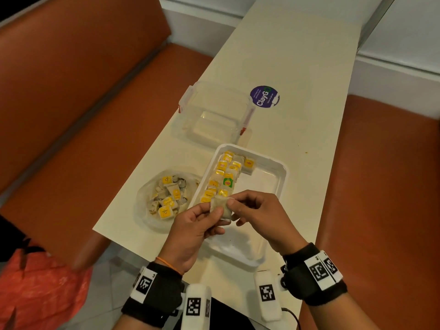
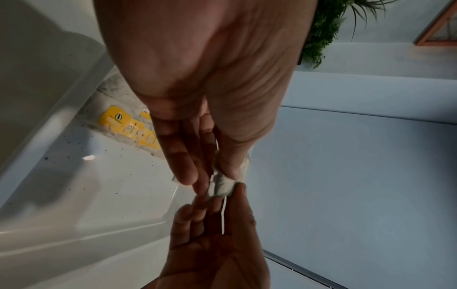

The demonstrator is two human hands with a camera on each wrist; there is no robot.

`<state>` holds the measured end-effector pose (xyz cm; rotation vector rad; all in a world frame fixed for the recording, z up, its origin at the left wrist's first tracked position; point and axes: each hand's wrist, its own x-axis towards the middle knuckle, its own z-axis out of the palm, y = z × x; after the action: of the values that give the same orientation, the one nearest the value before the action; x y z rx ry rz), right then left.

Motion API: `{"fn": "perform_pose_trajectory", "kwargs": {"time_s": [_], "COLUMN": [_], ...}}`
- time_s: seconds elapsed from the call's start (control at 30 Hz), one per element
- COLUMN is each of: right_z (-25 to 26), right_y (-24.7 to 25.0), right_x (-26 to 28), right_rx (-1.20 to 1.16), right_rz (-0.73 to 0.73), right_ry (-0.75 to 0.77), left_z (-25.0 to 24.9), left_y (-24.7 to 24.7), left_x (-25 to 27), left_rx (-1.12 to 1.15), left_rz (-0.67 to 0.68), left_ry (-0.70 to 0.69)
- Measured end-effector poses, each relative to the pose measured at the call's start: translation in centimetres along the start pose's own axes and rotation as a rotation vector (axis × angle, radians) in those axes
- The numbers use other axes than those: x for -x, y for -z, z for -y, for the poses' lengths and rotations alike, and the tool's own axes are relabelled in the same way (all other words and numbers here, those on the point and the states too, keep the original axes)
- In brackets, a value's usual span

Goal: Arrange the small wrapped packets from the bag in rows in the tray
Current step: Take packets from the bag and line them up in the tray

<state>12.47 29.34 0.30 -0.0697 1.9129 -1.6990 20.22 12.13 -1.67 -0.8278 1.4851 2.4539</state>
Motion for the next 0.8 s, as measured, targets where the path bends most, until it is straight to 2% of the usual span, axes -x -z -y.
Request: {"fn": "perform_pose_trajectory", "kwargs": {"time_s": [0.17,0.3,0.47,0.6,0.8], "right_z": [-0.6,-1.4,-3.2,-5.6,-6.6], "right_y": [0.1,0.2,1.3,2.5,3.3], "right_x": [-0.3,-1.4,-6.0,-11.3,-15.2], "right_rx": [-0.028,-0.098,-0.129,-0.001,0.176], "right_rz": [0.043,-0.007,-0.208,-0.421,-0.554], "right_ry": [-0.035,-0.084,-0.162,-0.215,-0.23], "left_z": [0.3,0.6,0.7,0.4,-0.7], "left_y": [0.1,0.4,1.8,3.8,7.4], "left_x": [-0.5,-1.0,-1.8,-2.4,-3.2], "left_rx": [-0.009,-0.001,0.003,-0.063,-0.139], "left_rz": [-0.025,-0.083,-0.203,-0.285,-0.426], "left_ry": [0.002,0.019,0.029,0.002,-0.023]}}
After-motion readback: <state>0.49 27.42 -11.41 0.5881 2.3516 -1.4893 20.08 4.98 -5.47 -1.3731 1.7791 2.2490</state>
